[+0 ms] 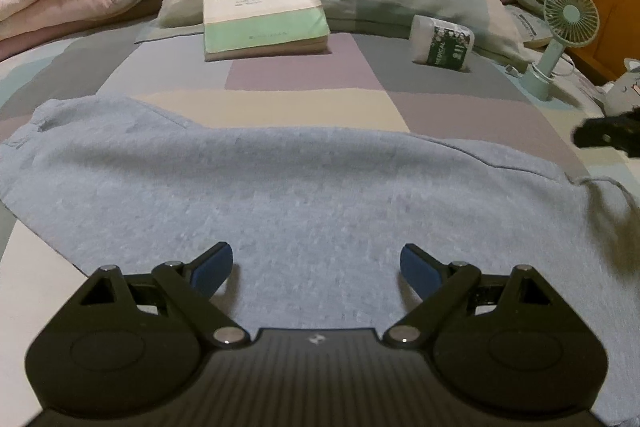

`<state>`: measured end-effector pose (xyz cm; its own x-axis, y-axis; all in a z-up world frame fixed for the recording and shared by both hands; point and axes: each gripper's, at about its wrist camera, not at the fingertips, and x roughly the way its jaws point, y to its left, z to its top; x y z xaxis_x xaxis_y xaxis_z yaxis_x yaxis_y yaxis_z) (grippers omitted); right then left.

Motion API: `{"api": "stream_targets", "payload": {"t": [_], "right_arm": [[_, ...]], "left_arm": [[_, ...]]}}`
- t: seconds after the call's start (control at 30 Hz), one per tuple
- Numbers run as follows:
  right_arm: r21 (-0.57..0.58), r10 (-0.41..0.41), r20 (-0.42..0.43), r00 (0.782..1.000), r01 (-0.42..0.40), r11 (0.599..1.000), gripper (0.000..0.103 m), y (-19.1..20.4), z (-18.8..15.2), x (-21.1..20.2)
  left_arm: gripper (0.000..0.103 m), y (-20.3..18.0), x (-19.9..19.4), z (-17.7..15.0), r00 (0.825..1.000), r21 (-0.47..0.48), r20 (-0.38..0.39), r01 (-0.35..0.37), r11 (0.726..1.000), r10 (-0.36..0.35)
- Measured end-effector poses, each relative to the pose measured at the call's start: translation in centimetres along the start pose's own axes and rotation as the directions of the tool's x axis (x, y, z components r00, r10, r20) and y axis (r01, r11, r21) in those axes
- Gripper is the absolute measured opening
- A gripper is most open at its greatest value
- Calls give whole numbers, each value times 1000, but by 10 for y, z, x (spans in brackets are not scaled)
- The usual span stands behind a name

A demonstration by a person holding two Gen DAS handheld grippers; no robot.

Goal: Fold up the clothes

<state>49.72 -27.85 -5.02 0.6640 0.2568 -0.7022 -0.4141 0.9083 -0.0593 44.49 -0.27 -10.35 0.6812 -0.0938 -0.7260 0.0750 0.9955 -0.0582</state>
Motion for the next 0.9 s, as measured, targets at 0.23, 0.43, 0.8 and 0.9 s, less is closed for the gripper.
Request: {"api": "stream_targets", "payload": {"t": [0.23,0.43,0.8,0.9], "right_arm": [[-78,3,-103,995,-11,997,43,-13,-33,9],[-256,-26,-105,994,-2,967,45,11,-53,15],[-1,-147,-40,988,147,989,16,-14,-24,20],[126,-76,-8,997,76,989,45,-31,-24,-13]], "left_arm": [[91,-3,3,-1,1000,16,-12,-5,1000,5],[91,-4,5,-1,1000,18,-16,-6,1000,7],[91,-9,6,-2,1000,40,-23,-5,999,6],[91,-10,1,-2,1000,49,-17,24,998,-23]]}}
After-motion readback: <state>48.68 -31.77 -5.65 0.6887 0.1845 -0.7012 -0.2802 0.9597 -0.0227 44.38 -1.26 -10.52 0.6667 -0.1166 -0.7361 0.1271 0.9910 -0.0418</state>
